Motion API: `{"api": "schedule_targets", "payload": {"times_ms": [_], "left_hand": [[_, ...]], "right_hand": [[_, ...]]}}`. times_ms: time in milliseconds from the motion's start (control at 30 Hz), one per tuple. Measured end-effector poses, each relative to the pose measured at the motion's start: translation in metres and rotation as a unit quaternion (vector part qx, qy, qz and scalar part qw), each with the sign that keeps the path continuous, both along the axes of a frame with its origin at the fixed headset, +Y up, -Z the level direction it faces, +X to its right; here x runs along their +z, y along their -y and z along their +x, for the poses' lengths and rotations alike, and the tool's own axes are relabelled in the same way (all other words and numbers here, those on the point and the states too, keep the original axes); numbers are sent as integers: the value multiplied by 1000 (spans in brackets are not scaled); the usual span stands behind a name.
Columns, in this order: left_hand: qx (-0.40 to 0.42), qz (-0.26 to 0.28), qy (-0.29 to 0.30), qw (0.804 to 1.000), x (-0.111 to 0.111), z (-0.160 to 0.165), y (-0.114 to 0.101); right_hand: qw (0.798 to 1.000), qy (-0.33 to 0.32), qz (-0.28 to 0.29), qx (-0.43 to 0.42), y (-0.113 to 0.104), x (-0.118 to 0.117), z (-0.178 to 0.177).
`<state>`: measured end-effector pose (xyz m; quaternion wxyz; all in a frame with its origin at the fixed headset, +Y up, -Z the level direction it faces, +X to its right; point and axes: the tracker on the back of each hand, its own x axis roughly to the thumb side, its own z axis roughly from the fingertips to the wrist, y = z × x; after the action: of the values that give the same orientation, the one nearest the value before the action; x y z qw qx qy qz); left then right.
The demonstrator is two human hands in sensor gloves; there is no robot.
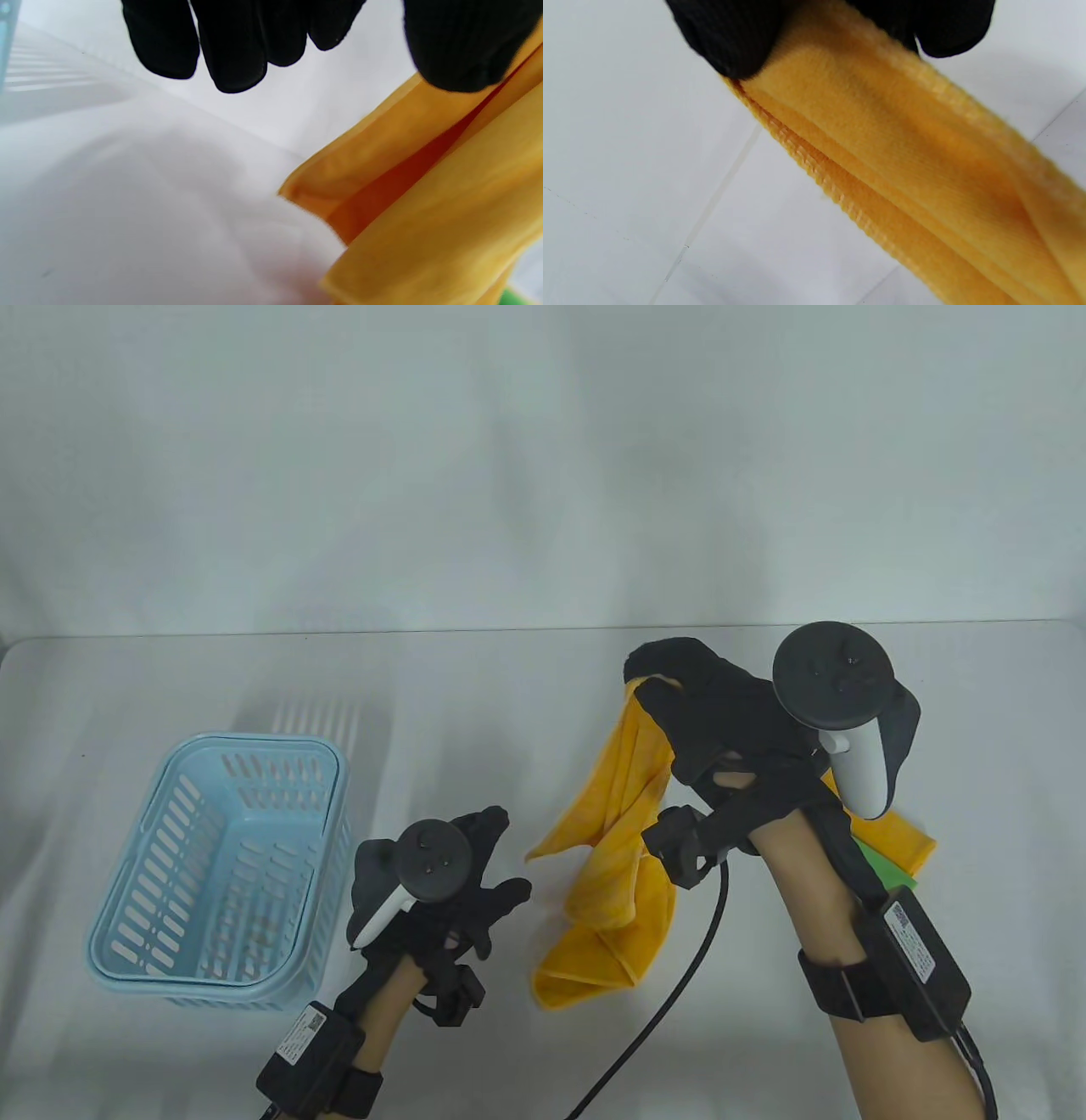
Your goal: Roll square towel into towel roll
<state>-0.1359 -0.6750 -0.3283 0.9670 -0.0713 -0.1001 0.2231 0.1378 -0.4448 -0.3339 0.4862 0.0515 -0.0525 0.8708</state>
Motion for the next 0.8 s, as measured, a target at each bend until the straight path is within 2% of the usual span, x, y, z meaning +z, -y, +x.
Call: {"api": "schedule_targets", "payload": {"times_ms": [133,233,500,667,800], "left_hand": [[-102,-24,14,994,1,20,22],[-115,-25,5,993,1,26,24],[-83,-55,22,995,1,25,25],[-48,-29,-1,998,2,15,13],[18,-9,-41,999,3,-2,-4]], "right_hand": [[1000,-4,0,6,-1,2,-5],[1000,-7,-2,4,-1,2,-8],[1000,-4,-2,5,-3,1,-6],[1000,20,-4,9,-1,-2,6],[998,56,-6,25,1,-8,24]]}}
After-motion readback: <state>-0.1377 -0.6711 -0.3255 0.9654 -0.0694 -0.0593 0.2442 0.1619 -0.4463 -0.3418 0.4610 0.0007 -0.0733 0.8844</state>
